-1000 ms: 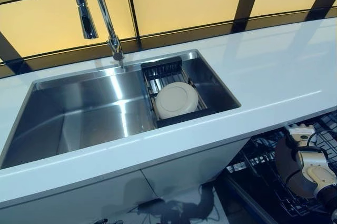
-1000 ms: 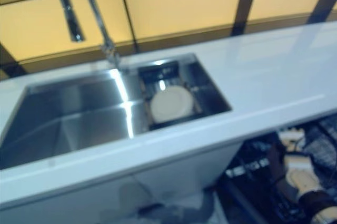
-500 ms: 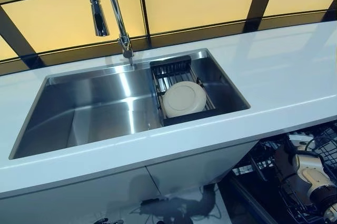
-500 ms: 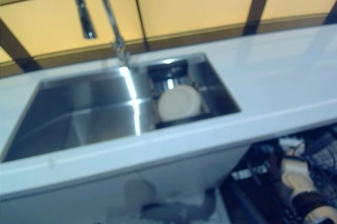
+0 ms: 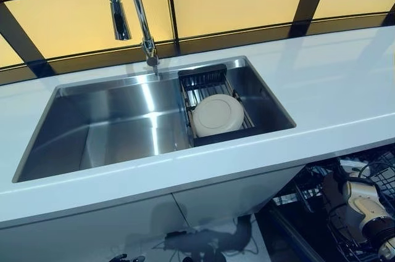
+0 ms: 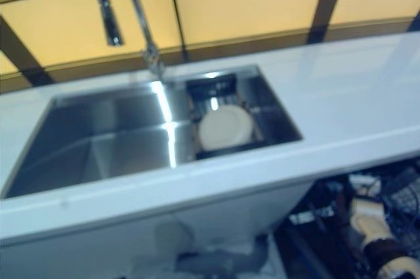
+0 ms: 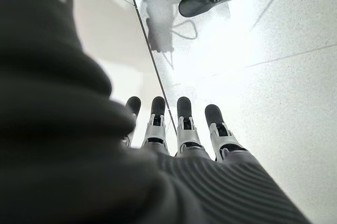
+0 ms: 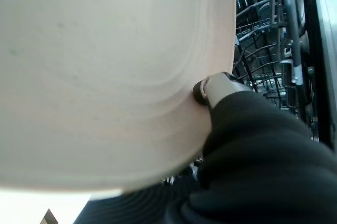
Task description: Take plates into dishwasher
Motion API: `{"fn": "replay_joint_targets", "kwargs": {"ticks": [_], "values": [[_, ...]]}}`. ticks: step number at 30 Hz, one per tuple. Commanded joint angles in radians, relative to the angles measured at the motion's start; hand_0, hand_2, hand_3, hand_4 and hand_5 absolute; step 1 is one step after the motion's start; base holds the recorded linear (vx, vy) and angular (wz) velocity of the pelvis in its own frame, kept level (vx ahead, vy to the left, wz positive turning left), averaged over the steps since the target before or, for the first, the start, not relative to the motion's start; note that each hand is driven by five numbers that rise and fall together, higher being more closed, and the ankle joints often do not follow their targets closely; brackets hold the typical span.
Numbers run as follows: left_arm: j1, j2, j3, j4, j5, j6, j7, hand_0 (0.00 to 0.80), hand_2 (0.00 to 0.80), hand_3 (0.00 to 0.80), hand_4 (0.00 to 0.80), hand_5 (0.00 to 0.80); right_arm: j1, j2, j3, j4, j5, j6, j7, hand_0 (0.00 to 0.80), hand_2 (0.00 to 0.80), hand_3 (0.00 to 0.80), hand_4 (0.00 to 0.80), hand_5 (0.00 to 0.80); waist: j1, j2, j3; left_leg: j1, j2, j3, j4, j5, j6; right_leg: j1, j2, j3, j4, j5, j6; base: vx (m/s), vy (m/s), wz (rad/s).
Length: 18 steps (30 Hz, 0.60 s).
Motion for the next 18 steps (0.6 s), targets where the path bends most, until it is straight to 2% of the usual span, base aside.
{"fn": "replay_joint_targets", "kwargs": {"ticks": [1, 2, 3, 4, 13, 18], "values": [[-0.045, 0.019, -0.011, 0.012, -0.009, -0.002, 0.002, 0.0, 0.0, 0.0, 0.0, 0.0, -0.083, 0.013, 0.009, 0.045, 0.033, 0.026, -0.018, 0.653, 0.653, 0.653, 0.653, 0.653, 0.028, -0.004, -0.012, 0.076, 0.024, -0.057, 0.0, -0.155, 0.003, -0.021, -0.034, -0.016, 0.003, -0.004, 0.074, 0.0, 0.0, 0.0], [-0.044, 0.018, -0.01, 0.013, -0.008, -0.002, 0.003, 0.0, 0.0, 0.0, 0.0, 0.0, -0.082, 0.013, 0.002, 0.042, 0.035, 0.027, -0.022, 0.562, 0.562, 0.562, 0.562, 0.562, 0.027, -0.004, -0.013, 0.077, 0.024, -0.057, 0.0, -0.154, 0.003, -0.02, -0.034, -0.015, 0.003, -0.004, 0.074, 0.0, 0.0, 0.0], [-0.043, 0.018, -0.009, 0.014, -0.007, -0.002, 0.004, 0.0, 0.0, 0.0, 0.0, 0.0, -0.081, 0.013, -0.001, 0.04, 0.034, 0.028, -0.026, 0.339, 0.339, 0.339, 0.339, 0.339, 0.027, -0.005, -0.013, 0.078, 0.024, -0.057, 0.0, -0.154, 0.003, -0.02, -0.034, -0.014, 0.003, -0.003, 0.074, 0.0, 0.0, 0.0], [-0.042, 0.018, -0.007, 0.014, -0.005, -0.002, 0.004, 0.0, 0.0, 0.0, 0.0, 0.0, -0.076, 0.012, -0.009, 0.035, 0.039, 0.032, -0.026, 0.0, 0.0, 0.0, 0.0, 0.0, 0.026, -0.006, -0.014, 0.078, 0.025, -0.057, 0.0, -0.154, 0.002, -0.019, -0.033, -0.014, 0.003, -0.004, 0.073, 0.0, 0.0, 0.0], [-0.036, 0.016, 0.005, 0.01, -0.011, 0.004, 0.011, 0.0, 0.0, 0.0, 0.0, 0.0, -0.054, -0.02, -0.08, -0.045, -0.008, 0.059, 0.008, 0.0, 0.0, 0.0, 0.0, 0.0, 0.013, -0.016, -0.017, 0.086, 0.027, -0.051, 0.0, -0.156, 0.005, -0.014, -0.028, 0.0, 0.003, -0.003, 0.073, 0.0, 0.0, 0.0], [-0.025, 0.018, 0.028, 0.006, -0.005, 0.01, 0.019, 0.0, 0.0, 0.0, 0.0, 0.0, -0.017, -0.055, -0.152, -0.131, -0.023, 0.074, 0.082, 0.0, 0.0, 0.0, 0.0, 0.0, -0.002, -0.027, -0.017, 0.09, 0.03, -0.043, 0.0, -0.155, 0.004, -0.014, -0.024, 0.013, 0.003, 0.001, 0.073, 0.006, 0.008, -0.02]]}}
